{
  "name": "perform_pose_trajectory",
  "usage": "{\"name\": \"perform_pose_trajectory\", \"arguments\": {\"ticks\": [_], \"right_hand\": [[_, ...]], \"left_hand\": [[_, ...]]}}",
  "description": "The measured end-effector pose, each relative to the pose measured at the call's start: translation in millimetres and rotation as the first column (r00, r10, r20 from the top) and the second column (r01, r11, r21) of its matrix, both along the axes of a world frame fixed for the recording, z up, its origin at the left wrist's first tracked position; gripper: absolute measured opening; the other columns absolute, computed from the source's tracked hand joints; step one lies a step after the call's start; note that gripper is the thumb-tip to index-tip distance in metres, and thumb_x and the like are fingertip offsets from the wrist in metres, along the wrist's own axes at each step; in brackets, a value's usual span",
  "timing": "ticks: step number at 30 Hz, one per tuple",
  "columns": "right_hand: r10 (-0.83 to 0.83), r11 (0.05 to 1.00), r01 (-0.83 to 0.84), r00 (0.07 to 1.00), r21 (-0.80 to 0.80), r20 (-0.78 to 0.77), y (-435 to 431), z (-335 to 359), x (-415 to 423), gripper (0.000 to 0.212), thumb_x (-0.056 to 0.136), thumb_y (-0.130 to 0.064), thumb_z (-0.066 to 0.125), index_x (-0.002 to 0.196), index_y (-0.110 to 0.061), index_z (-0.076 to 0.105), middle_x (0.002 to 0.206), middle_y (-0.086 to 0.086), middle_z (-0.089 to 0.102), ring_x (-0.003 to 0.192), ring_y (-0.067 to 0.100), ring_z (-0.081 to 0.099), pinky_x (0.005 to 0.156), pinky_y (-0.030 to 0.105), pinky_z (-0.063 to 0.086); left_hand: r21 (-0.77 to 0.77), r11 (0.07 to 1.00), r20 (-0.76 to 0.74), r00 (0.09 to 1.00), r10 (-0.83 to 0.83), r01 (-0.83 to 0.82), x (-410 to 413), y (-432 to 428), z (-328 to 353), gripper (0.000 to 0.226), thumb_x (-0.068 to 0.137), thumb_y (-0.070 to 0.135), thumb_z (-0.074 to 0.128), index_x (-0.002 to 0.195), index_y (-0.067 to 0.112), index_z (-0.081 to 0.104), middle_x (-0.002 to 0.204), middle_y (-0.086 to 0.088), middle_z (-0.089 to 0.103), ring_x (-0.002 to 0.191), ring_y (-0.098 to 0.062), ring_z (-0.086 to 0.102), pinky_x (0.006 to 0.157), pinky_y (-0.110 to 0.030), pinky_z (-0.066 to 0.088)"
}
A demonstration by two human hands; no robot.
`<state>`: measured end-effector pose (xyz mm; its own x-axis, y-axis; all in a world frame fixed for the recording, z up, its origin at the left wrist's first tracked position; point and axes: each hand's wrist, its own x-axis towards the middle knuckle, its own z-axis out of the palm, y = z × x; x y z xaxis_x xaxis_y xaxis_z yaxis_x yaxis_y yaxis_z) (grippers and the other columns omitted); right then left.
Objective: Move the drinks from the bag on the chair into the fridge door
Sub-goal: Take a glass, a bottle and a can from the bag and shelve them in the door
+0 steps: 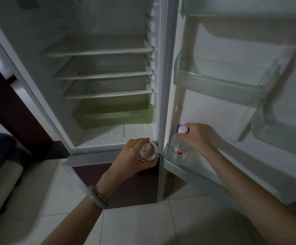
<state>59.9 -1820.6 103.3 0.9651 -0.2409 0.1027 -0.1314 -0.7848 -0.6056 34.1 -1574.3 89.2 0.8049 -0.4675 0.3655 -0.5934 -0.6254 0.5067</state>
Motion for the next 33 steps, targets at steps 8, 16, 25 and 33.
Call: {"name": "perform_pose_trajectory", "arguments": {"ticks": [8,16,25,33], "right_hand": [[0.039,0.994,-0.04,0.999,-0.104,-0.007,-2.7,11.6,0.7,0.024,0.075,-0.025,0.073,0.087,-0.009,0.061,0.077,0.003,0.057,0.071,0.02,0.054,0.052,0.025,0.029],[0.158,0.987,-0.158,0.987,0.011,0.03,-4.9,57.0,-71.7,0.07,0.075,-0.025,0.074,0.135,-0.012,0.041,0.127,0.008,0.052,0.111,0.017,0.052,0.09,0.028,0.043],[0.12,0.972,-0.17,0.954,0.165,0.277,-15.4,127.8,-171.0,0.059,0.068,-0.022,0.081,0.121,-0.025,0.054,0.114,-0.008,0.061,0.103,-0.002,0.056,0.089,0.014,0.046],[-0.113,0.987,0.027,0.82,0.159,0.561,-65.9,172.4,-210.3,0.053,0.07,-0.011,0.078,0.117,-0.02,0.055,0.108,-0.002,0.06,0.098,0.009,0.06,0.09,0.03,0.05]], "left_hand": [[0.003,0.999,-0.033,0.998,-0.052,0.052,20.2,-3.0,-1.0,0.079,0.06,0.035,0.084,0.127,0.01,0.051,0.124,-0.004,0.058,0.113,-0.021,0.049,0.093,-0.02,0.03],[-0.08,0.978,-0.006,0.981,-0.194,0.193,12.0,-40.8,47.8,0.07,0.062,0.046,0.074,0.123,0.017,0.054,0.116,0.0,0.061,0.106,-0.016,0.053,0.088,-0.022,0.038],[-0.224,0.884,0.159,0.911,-0.382,0.41,-38.2,-102.0,142.3,0.068,0.062,0.056,0.067,0.12,0.022,0.055,0.11,0.011,0.058,0.102,-0.009,0.056,0.086,-0.021,0.045],[-0.255,0.77,0.371,0.794,-0.481,0.585,-66.9,-177.6,202.4,0.066,0.068,0.047,0.07,0.119,0.009,0.055,0.108,0.003,0.055,0.097,-0.008,0.052,0.084,-0.013,0.04]]}}
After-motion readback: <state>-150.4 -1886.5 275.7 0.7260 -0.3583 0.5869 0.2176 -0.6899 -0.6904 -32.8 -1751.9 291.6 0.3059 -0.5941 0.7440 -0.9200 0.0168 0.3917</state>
